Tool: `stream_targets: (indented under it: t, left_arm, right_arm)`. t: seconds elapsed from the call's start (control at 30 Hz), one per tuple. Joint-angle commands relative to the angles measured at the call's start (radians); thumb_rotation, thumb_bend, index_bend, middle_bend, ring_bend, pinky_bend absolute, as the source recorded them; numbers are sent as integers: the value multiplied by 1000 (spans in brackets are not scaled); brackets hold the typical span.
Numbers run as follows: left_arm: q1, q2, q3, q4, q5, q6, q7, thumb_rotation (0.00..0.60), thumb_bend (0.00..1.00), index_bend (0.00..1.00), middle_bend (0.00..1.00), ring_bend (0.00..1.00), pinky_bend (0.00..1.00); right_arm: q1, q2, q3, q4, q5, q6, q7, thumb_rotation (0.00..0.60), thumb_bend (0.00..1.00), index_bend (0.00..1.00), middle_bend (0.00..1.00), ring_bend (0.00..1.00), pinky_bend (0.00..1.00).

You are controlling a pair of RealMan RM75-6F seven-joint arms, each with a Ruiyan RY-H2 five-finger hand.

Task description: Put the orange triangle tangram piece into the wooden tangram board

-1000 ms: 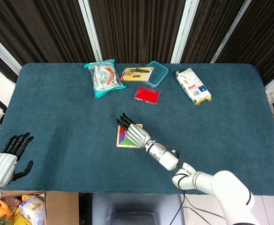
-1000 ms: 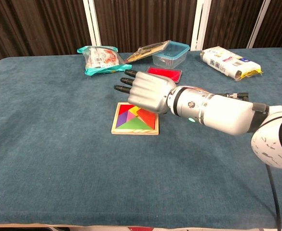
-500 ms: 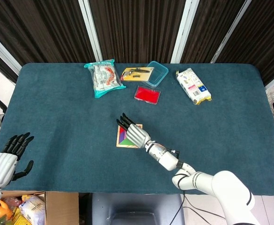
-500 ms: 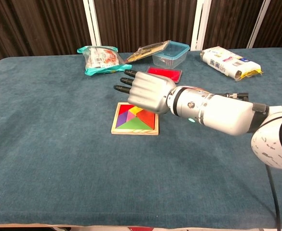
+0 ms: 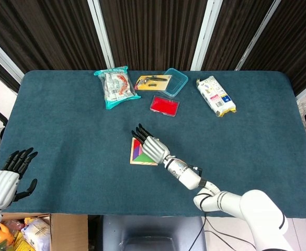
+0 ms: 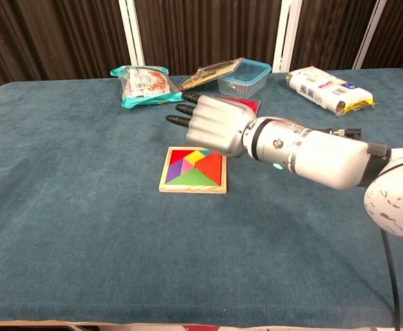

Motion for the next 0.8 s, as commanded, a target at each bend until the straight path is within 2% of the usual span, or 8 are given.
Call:
stream_targets:
  t: [0.03,0.13,0.8]
  left_arm:
    - [2,1,1,-2,1,2,1,600,482,0,0,0,48]
    - [1,0,1,-3,1,0,2,600,483,0,0,0,48]
    - [0,4,3,-5,1,-3,0,600,483,0,0,0,48]
  right_arm:
    - [-1,11,7,-5,18,-21,-12,600,489,530,0,0,83]
    - [-6,13,4,-9,28,-30,-21,600,517,530,0,0,83]
    - [-14,-12,7,-1,59,-43,-48,600,521,528,0,0,83]
